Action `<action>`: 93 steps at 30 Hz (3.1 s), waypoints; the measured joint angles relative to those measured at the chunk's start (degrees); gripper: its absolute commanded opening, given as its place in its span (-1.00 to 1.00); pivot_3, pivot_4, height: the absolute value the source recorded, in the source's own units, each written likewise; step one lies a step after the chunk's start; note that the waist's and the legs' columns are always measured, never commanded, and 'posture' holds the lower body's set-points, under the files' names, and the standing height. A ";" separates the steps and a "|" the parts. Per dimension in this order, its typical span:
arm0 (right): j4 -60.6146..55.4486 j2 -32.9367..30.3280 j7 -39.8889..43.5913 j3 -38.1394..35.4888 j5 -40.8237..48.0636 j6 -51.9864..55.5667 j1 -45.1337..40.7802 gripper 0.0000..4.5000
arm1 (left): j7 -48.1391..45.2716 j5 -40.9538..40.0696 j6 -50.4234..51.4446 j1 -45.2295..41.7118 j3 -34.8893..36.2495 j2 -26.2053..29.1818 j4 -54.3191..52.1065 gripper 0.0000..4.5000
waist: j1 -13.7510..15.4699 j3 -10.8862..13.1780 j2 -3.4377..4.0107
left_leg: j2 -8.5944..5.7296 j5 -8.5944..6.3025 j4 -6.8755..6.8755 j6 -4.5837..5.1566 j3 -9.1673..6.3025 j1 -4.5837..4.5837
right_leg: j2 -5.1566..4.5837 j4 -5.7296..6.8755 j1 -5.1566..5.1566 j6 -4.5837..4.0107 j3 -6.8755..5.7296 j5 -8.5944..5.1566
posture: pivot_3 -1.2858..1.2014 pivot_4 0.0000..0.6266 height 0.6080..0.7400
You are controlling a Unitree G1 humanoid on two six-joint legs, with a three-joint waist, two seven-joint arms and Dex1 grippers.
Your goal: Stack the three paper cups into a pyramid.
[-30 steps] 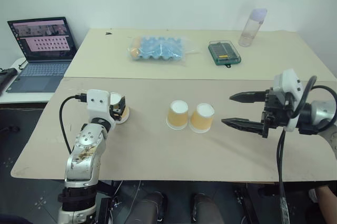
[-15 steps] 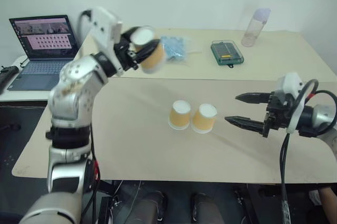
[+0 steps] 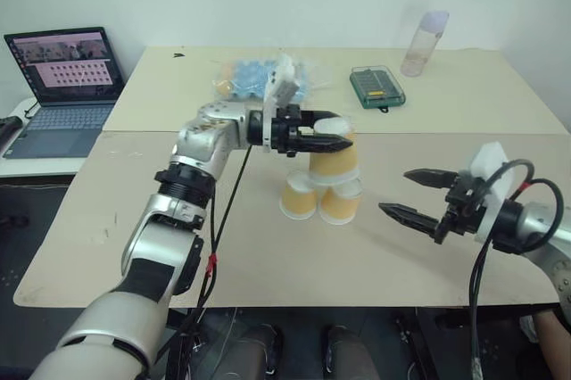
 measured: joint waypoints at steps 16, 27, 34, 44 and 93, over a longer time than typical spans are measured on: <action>-3.13 0.72 -3.05 -2.20 2.11 0.62 3.28 1.00 | -4.06 5.18 -6.09 -3.62 0.37 -2.10 8.19 0.13 | 0.10 0.00 -0.01 | 0.00 -0.04 0.15 0.07 0.00 -0.01 | 0.07 0.03 0.05 0.03 -0.03 0.01 | 0.03 -0.52 1.00; -2.72 0.70 -2.85 -1.81 2.10 0.62 1.60 1.00 | -4.65 6.30 -5.77 -3.62 1.17 -1.22 7.97 0.13 | 0.05 0.00 0.00 | 0.00 -0.11 0.41 0.17 0.00 -0.09 | 0.10 0.09 0.05 0.06 -0.03 0.02 | 0.03 -0.52 1.00; -2.46 0.70 -2.76 -1.75 2.04 0.62 1.41 1.00 | -4.81 7.33 -5.92 -3.62 0.88 -1.09 7.59 0.13 | 0.09 0.00 0.00 | 0.00 -0.11 0.49 0.18 0.00 -0.22 | 0.10 0.08 -0.01 0.09 -0.05 0.03 | 0.03 -0.52 1.00; -2.43 0.71 -2.99 -1.76 1.82 0.62 1.57 1.00 | -5.15 8.58 -6.02 -3.49 0.75 -1.10 7.57 0.99 | 0.08 0.00 0.00 | 0.00 -0.11 0.51 0.18 0.00 -0.29 | 0.10 0.11 -0.08 0.10 -0.04 0.04 | 0.03 -0.52 1.00; 16.99 11.23 -28.92 8.08 -23.11 -0.89 -11.95 1.00 | 71.76 8.98 1.79 35.68 35.25 2.14 -32.19 0.99 | -1.22 -0.11 -0.14 | 0.03 0.21 0.53 -0.38 0.63 -0.05 | 0.11 0.74 -0.27 0.09 0.50 0.06 | 0.03 -0.52 1.00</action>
